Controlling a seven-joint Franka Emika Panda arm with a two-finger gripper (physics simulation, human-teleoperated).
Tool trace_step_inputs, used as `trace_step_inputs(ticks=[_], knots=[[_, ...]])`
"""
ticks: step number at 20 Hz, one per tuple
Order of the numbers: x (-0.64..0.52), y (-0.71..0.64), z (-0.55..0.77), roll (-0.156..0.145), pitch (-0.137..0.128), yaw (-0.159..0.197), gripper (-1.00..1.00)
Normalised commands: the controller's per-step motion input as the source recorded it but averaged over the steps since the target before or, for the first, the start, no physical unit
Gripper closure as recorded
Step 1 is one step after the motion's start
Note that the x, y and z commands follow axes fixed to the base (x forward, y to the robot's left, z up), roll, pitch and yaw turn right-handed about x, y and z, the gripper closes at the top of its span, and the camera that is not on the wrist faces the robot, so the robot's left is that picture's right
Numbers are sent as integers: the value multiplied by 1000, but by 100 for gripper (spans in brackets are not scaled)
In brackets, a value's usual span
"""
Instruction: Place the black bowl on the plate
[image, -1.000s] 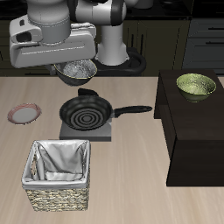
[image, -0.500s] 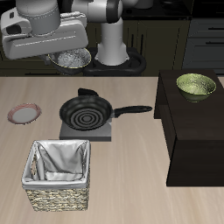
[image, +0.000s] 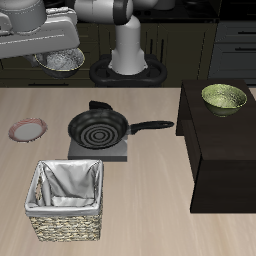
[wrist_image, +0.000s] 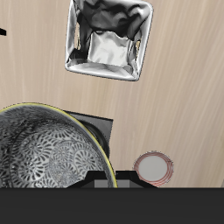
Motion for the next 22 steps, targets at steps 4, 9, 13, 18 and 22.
trace_step_inputs(ticks=[4,9,13,18,22], knots=[[-191,-248,-93,-11,-30,12,100],[-146,-181,-84,0,-8,-5,100],[-123,-220,-56,-31,-18,-14,100],[-141,-306,-197,-28,20,-18,100],[-171,-310,-76,-56,-30,-13,100]])
